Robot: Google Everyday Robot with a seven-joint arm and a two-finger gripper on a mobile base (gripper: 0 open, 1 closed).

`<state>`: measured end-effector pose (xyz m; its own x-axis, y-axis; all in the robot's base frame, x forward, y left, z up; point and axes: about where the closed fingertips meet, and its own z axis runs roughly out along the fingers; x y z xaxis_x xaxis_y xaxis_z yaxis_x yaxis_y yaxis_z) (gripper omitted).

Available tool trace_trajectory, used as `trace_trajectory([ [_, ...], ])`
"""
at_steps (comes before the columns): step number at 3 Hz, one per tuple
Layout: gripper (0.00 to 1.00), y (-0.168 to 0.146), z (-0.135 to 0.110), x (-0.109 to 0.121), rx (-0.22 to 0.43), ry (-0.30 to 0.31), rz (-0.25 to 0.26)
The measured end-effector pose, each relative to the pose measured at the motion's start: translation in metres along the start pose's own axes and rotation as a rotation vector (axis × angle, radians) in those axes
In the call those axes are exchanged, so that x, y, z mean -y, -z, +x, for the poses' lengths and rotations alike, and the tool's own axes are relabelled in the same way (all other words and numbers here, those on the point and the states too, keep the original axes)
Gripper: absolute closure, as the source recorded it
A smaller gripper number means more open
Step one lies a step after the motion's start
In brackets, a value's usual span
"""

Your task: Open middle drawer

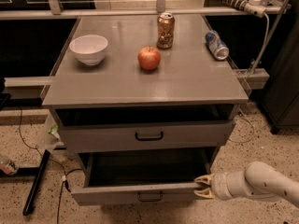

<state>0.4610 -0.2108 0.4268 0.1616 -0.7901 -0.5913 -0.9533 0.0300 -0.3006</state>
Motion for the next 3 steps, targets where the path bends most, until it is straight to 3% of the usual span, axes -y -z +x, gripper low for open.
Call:
trace_trajectory([
  [2, 0.12, -0.004, 0.005, -0.003, 0.002, -0.017, -0.012],
  [3, 0.00, -0.013, 0.020, -0.013, 0.010, -0.064, -0.030],
])
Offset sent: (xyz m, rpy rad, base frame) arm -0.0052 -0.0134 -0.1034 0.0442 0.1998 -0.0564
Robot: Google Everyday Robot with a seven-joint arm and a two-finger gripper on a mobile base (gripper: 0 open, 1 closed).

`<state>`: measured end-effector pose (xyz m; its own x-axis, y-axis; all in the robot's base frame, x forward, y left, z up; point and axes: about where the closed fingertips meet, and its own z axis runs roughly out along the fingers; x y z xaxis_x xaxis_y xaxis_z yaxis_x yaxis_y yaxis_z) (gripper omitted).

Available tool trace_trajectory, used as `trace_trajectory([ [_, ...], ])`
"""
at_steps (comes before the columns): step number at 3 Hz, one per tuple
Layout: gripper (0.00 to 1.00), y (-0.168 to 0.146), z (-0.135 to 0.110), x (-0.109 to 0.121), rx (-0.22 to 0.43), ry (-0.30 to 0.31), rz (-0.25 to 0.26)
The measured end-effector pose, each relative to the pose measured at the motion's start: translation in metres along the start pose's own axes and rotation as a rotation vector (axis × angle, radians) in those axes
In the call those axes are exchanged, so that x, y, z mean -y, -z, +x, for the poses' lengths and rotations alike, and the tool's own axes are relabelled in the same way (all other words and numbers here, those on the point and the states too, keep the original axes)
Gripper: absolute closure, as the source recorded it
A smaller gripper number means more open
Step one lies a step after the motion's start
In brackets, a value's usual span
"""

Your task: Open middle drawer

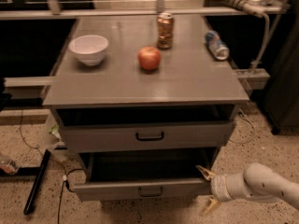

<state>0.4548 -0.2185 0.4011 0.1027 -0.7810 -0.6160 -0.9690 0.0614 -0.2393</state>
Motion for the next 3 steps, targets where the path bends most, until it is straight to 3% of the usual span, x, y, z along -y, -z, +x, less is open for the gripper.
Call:
trace_trajectory([
  [1, 0.19, 0.0008, -0.0007, 0.0003, 0.000, 0.000, 0.000],
  [3, 0.65, 0.0090, -0.0064, 0.0023, 0.000, -0.002, 0.000],
])
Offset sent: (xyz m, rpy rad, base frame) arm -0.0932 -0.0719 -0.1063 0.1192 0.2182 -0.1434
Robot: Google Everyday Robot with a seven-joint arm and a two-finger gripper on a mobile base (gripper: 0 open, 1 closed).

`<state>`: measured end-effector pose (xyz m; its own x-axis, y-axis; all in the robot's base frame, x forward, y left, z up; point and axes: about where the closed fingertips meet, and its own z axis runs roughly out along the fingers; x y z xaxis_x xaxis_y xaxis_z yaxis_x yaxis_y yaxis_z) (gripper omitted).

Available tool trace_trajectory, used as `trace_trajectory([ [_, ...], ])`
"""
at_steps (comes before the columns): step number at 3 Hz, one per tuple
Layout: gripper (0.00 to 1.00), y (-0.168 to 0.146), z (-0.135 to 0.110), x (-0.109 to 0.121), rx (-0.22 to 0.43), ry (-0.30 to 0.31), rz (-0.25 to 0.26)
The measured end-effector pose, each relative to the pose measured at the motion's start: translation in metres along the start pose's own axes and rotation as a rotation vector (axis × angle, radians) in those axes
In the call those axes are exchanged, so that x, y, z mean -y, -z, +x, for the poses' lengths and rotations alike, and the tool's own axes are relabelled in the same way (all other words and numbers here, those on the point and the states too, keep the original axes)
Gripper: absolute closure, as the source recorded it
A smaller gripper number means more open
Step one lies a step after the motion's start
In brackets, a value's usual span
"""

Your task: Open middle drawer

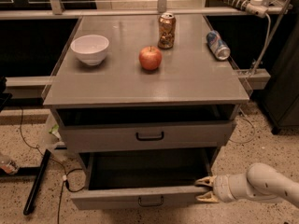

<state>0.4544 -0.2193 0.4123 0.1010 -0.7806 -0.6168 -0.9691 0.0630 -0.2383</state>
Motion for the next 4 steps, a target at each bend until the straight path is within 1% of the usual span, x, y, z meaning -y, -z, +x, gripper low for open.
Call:
trace_trajectory([
  [1, 0.88, 0.004, -0.008, -0.033, 0.045, 0.009, -0.037],
  [2, 1.00, 0.008, -0.011, -0.034, 0.045, 0.009, -0.037],
  [3, 1.00, 0.012, -0.009, -0.048, 0.050, 0.000, -0.030],
  [4, 0.82, 0.012, -0.009, -0.048, 0.051, 0.000, -0.030],
])
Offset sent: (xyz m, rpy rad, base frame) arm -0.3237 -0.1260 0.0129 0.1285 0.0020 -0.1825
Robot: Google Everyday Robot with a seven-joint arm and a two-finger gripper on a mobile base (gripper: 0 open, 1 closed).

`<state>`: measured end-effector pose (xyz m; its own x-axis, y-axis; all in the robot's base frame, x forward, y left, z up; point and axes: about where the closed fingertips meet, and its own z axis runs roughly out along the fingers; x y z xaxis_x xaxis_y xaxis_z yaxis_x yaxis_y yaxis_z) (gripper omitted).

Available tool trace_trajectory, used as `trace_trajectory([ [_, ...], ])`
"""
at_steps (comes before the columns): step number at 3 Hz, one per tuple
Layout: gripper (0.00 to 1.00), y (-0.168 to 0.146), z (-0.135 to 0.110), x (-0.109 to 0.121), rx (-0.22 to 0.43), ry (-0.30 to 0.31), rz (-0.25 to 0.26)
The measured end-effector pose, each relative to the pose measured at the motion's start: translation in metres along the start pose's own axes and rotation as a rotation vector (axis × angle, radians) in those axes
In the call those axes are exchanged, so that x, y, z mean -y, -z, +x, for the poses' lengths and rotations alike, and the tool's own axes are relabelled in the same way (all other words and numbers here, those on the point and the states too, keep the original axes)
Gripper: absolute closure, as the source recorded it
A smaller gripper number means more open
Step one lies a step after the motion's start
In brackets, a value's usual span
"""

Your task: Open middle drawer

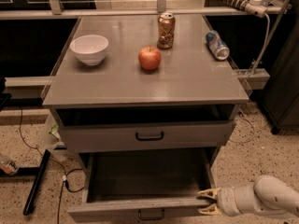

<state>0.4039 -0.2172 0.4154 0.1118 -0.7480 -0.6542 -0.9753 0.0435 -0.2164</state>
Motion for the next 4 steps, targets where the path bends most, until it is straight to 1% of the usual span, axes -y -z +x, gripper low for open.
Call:
trace_trajectory([
  [2, 0.35, 0.000, 0.000, 0.000, 0.000, 0.000, 0.000],
  [3, 0.13, 0.001, 0.007, -0.013, 0.036, -0.004, -0.016],
  [4, 0.14, 0.002, 0.006, -0.013, 0.036, -0.004, -0.016],
])
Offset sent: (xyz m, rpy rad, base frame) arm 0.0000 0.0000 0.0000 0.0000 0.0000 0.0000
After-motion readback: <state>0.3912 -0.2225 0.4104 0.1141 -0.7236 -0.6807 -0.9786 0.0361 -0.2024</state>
